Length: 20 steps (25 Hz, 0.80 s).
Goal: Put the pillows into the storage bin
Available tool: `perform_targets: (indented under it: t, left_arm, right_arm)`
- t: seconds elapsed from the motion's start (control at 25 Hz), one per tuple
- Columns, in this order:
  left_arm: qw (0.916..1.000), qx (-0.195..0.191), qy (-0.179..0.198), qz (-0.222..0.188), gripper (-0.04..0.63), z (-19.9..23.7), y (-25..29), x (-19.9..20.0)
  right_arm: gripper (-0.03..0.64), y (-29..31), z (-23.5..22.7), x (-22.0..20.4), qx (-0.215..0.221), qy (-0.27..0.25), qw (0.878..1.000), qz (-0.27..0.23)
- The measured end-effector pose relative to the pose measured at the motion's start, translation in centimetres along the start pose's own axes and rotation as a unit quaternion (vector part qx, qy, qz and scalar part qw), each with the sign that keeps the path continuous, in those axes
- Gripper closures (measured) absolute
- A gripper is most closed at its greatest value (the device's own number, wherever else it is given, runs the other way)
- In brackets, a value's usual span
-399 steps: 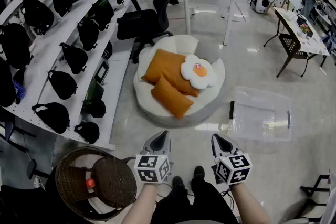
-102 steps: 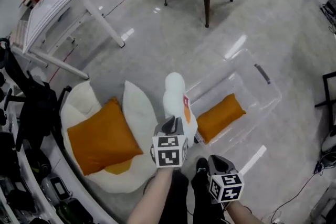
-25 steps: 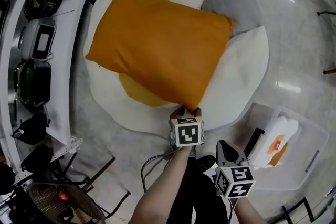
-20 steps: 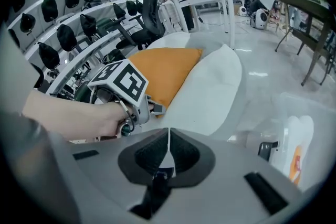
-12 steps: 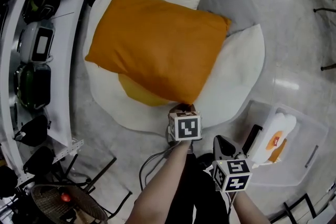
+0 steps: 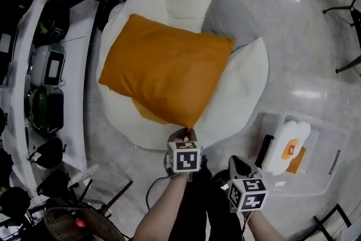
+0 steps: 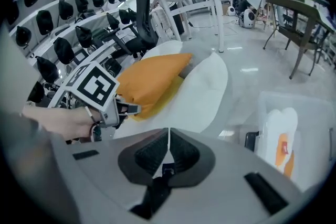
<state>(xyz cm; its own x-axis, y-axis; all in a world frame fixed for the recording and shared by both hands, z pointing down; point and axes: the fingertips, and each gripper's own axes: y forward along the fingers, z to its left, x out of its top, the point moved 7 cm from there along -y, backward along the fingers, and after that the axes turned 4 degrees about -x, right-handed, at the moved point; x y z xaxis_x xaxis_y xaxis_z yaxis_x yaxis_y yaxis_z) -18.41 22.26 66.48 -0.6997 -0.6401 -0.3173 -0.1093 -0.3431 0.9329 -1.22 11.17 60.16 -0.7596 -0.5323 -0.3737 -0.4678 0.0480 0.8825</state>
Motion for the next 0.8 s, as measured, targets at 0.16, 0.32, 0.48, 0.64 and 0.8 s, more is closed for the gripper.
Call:
perform_targets:
  t: [0.16,0.32,0.48,0.64,0.8]
  left_arm:
    - [0.9995,-0.017,0.025,-0.002,0.561,-1.4,-3.8,0.1]
    - [0.9980,-0.042,0.048,-0.006,0.561,-5.0,-6.5,0.4]
    - [0.9954,-0.060,0.074,-0.010,0.561,-8.7,-8.3,1.2]
    - [0.9935,-0.077,0.080,-0.025,0.561,-11.7,-10.4,3.1]
    - [0.9894,-0.093,0.107,-0.030,0.562,-15.3,-12.6,4.1]
  right_arm:
    - [0.606,-2.8,-0.3,0.5,-0.010,0.024,0.999,-0.019]
    - [0.606,-5.7,-1.0,0.4,-0.019,0.041,0.998,-0.039]
    - [0.606,-8.8,-1.5,-0.1,-0.025,0.064,0.996,-0.057]
    - [0.606,-12.1,-2.7,-1.1,-0.044,0.092,0.992,-0.076]
    - [0.606,-15.6,-4.3,-3.0,-0.064,0.129,0.985,-0.090]
